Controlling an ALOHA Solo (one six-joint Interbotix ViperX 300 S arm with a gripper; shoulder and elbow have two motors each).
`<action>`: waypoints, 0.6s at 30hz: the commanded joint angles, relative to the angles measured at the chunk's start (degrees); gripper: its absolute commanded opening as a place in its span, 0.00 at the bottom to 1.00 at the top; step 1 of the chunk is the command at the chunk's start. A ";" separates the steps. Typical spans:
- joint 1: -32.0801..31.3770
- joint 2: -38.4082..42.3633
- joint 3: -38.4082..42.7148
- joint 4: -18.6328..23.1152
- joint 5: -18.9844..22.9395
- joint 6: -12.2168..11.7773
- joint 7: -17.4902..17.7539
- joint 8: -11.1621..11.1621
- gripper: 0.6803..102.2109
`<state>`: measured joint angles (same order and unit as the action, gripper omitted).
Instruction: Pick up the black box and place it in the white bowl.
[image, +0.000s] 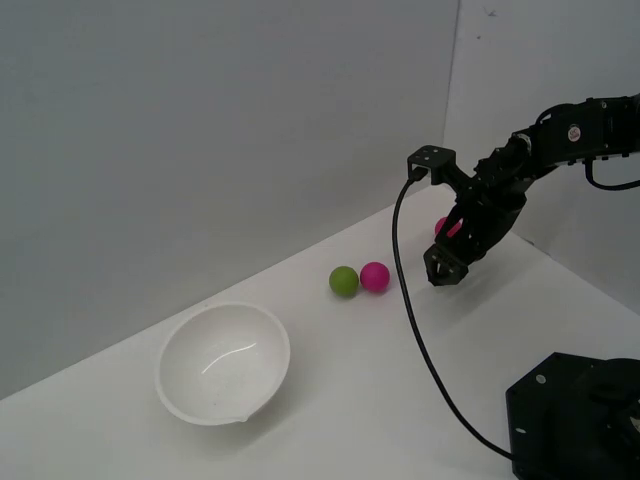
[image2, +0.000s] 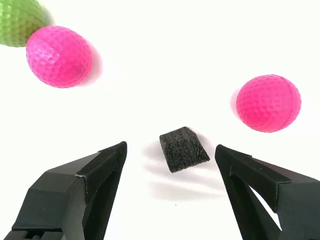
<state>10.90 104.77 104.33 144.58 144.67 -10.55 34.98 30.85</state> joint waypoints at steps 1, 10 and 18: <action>0.88 0.70 1.14 -0.70 -0.88 -0.44 -0.26 0.53 0.98; 1.05 -1.85 -1.49 -0.62 -0.79 -0.44 -1.49 0.53 0.98; 1.23 -2.55 -2.11 -0.62 -0.79 -0.35 -1.49 0.53 0.94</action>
<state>11.87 101.60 101.25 144.40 144.49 -10.11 33.22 31.03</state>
